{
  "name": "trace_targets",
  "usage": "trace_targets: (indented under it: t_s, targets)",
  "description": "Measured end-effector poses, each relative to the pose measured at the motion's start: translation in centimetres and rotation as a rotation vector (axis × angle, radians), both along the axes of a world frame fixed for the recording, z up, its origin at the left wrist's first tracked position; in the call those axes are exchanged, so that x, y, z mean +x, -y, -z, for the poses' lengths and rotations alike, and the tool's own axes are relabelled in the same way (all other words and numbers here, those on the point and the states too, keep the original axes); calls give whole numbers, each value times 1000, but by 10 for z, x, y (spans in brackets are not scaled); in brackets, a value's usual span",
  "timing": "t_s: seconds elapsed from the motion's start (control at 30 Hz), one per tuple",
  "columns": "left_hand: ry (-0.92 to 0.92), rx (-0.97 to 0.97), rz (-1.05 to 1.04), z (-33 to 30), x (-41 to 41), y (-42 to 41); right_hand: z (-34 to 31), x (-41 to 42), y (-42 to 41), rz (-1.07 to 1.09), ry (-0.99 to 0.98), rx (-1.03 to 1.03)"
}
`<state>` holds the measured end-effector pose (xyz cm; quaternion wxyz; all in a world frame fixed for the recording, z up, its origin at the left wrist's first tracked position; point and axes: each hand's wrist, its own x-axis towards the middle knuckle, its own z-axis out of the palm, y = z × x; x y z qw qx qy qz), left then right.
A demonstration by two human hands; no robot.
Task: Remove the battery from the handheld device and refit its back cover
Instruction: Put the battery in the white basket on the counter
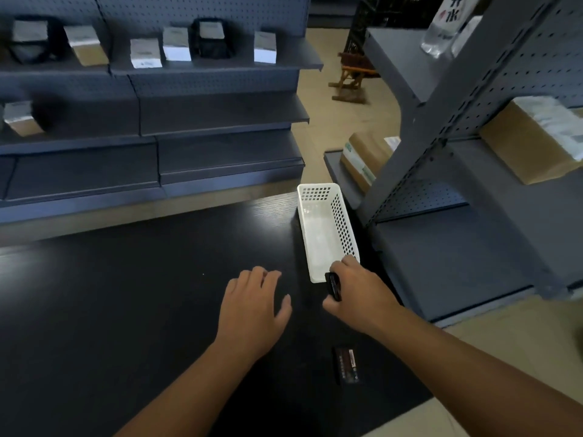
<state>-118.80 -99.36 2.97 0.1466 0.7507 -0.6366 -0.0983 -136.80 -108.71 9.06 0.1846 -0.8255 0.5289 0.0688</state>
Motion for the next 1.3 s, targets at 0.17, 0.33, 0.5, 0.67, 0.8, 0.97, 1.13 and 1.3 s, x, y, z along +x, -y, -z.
trace_targets:
  t_s: [0.17, 0.33, 0.5, 0.67, 0.8, 0.97, 1.13, 1.3]
  targets:
    - [-7, 41, -29, 10, 0, 25, 17, 13, 60, -14, -45, 17]
    - [-1, 106, -75, 19, 4, 48, 47, 37, 109, -72, -60, 17]
    - [-27, 138, -116, 30, 10, 69, 84, 51, 144, -99, -89, 26]
    - [-24, 159, -159, 45, 15, 76, 116, 52, 165, -106, -140, 28]
    - [-18, 190, -173, 55, 17, 71, 135, 49, 169, -129, -182, 13]
    - [-10, 225, -194, 59, 20, 62, 150, 43, 166, -226, -292, -81]
    - [7, 237, -196, 54, 20, 53, 130, 33, 154, -216, -192, -152]
    - [-36, 238, -165, 50, -1, 44, 74, -16, 81, -77, 15, -212]
